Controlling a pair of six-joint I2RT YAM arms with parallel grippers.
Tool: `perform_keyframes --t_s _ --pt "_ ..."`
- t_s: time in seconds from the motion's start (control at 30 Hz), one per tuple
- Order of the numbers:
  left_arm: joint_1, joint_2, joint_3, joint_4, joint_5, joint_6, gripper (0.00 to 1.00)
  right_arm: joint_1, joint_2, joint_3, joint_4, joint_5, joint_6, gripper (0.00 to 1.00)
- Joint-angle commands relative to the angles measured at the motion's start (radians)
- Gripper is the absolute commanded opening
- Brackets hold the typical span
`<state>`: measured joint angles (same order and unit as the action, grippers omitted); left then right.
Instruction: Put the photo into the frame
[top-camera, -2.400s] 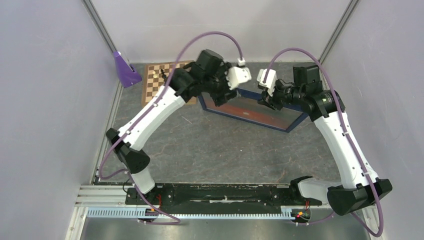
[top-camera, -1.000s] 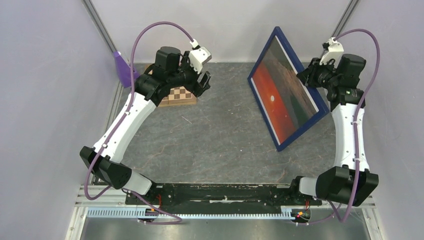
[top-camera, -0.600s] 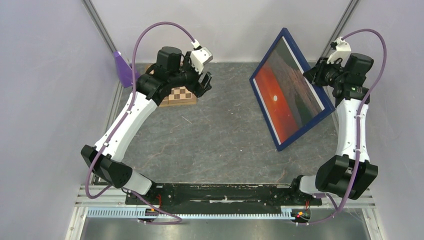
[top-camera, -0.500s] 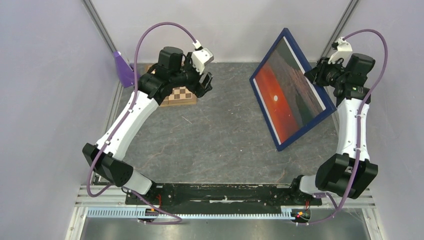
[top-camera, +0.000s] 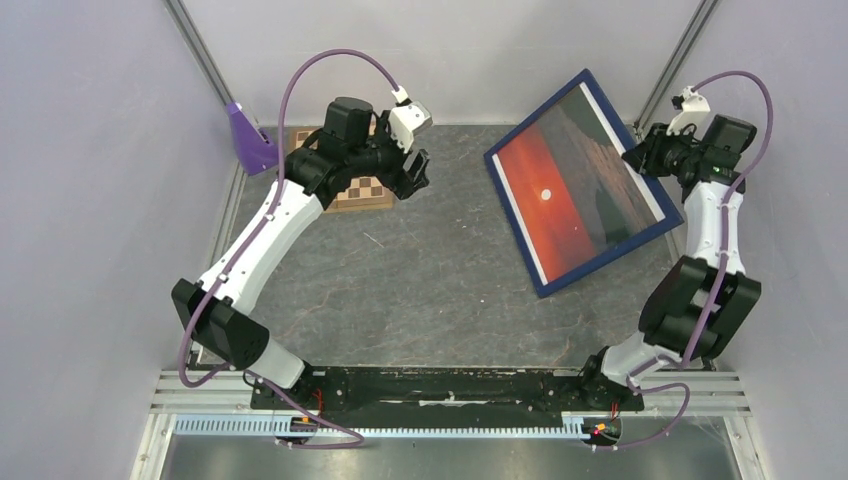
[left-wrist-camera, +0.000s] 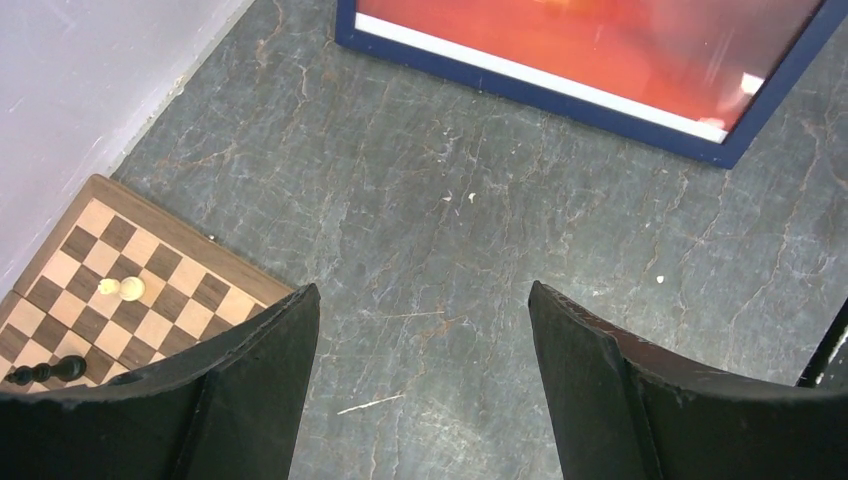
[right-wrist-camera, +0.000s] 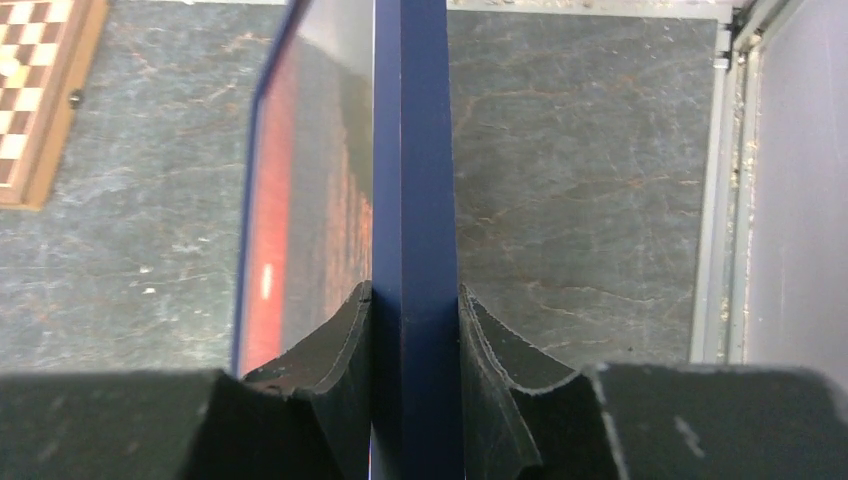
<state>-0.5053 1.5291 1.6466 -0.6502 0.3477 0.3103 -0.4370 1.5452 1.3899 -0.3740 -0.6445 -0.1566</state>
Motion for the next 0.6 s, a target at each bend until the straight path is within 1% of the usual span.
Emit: perform_keyframes --t_s 0.0,0.1,0.3,0.57 --pt "0.002 0.014 -0.003 0.048 0.036 -0.036 0.83 -0.028 0.107 -0.049 -0.052 -0.039 -0.209 0.0" --pt "-0.001 0.03 -0.007 0.056 0.038 -0.039 0.82 -0.051 0.128 -0.104 -0.023 -0.101 -0.225 0.0" --pt "-0.013 0.065 -0.002 0.07 0.051 -0.054 0.82 -0.1 0.177 -0.212 0.077 -0.246 -0.196 0.0" --pt "-0.039 0.084 -0.005 0.078 0.042 -0.059 0.82 -0.142 0.271 -0.3 0.156 -0.342 -0.21 0.0"
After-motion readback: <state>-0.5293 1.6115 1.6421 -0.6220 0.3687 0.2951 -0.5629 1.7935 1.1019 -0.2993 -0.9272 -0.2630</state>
